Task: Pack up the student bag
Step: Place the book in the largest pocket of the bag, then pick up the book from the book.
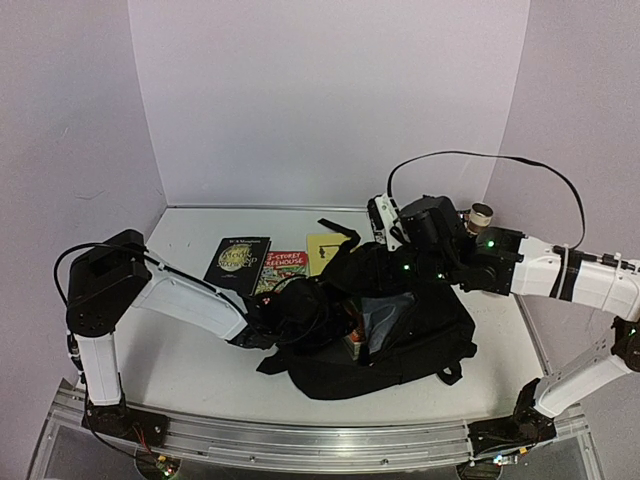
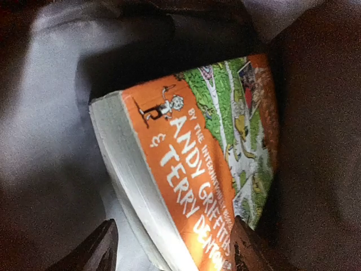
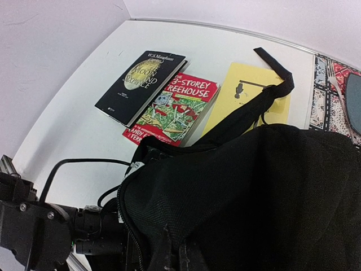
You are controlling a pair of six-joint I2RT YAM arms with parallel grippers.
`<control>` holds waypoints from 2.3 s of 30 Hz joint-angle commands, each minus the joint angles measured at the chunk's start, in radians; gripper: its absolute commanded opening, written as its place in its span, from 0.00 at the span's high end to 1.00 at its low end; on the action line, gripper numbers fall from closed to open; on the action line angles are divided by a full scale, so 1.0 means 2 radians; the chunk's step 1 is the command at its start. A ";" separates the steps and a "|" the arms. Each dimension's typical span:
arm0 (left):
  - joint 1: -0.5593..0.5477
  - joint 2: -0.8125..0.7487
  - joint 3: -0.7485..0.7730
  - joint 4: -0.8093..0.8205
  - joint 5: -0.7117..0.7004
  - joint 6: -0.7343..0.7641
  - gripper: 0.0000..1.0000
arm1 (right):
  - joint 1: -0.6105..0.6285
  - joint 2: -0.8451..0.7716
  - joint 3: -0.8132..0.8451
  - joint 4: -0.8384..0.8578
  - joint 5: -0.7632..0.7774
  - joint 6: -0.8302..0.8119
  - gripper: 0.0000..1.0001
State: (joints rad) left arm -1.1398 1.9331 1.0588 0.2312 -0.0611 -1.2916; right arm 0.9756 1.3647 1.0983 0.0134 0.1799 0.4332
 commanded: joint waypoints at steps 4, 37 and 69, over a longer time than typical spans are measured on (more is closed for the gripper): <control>-0.015 -0.059 0.042 -0.126 -0.063 0.036 0.23 | 0.002 -0.030 0.002 0.053 0.014 -0.007 1.00; 0.220 -0.402 -0.315 0.020 -0.010 -0.010 0.01 | 0.002 -0.052 -0.014 0.036 0.034 -0.012 1.00; 0.295 -0.044 -0.354 0.490 0.046 -0.208 0.10 | 0.002 -0.072 -0.014 0.024 0.036 -0.028 1.00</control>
State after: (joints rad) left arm -0.5549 1.7652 0.3314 1.0563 0.0445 -1.6291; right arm 0.9760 1.2771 1.0512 -0.0088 0.2256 0.4012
